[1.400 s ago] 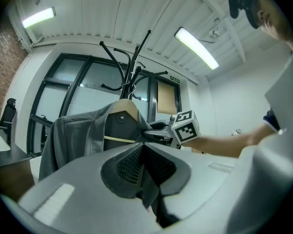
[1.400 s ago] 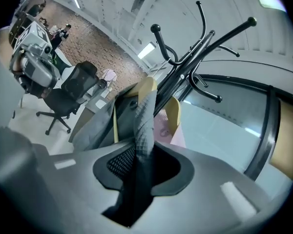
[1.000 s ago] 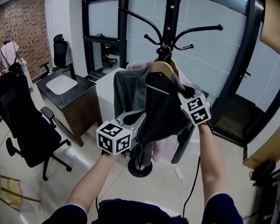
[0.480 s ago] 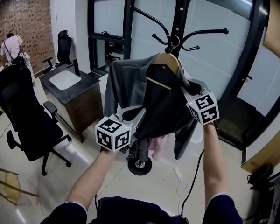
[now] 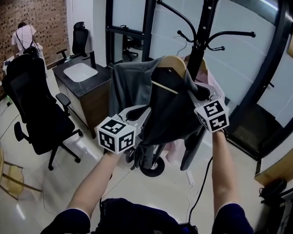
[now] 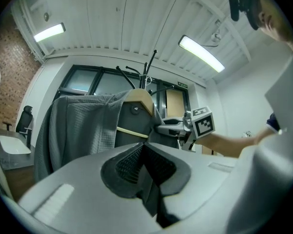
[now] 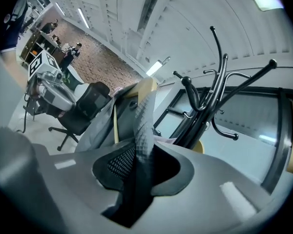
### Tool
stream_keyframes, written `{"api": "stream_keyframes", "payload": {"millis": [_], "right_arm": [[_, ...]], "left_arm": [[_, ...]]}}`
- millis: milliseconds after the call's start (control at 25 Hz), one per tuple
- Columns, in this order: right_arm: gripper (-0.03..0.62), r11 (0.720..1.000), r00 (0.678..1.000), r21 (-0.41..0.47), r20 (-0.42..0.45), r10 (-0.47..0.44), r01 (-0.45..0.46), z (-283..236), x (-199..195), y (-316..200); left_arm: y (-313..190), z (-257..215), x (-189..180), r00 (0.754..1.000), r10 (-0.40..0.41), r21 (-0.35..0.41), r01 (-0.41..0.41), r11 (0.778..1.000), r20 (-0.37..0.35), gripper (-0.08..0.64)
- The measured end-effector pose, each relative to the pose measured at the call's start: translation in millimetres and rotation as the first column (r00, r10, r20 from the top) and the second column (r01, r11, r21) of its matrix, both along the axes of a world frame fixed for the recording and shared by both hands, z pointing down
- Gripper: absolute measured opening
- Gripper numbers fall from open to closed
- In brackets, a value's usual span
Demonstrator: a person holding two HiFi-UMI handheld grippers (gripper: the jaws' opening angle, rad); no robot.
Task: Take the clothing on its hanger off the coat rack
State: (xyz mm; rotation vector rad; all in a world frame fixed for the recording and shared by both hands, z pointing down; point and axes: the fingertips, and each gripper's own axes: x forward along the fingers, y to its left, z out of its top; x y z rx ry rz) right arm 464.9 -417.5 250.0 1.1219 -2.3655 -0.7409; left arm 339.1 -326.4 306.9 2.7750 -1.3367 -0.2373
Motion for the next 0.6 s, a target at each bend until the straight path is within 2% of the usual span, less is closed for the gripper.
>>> {"api": "stream_keyframes", "payload": {"millis": [280,600], "right_arm": [[0.089,0.995,0.995,-0.009,-0.004,-0.098,0.098,1,-53,5],[0.089,0.980,0.980,-0.020,0.011,-0.198,0.199,5,-187,17]], "left_arm": [[9,-1,-55,0.993,-0.118,-0.016,0.118,0.993,0.003,0.012],[39,4,-195,0.965,-0.259,-0.025,0.260,0.965,0.035,0.012]]}}
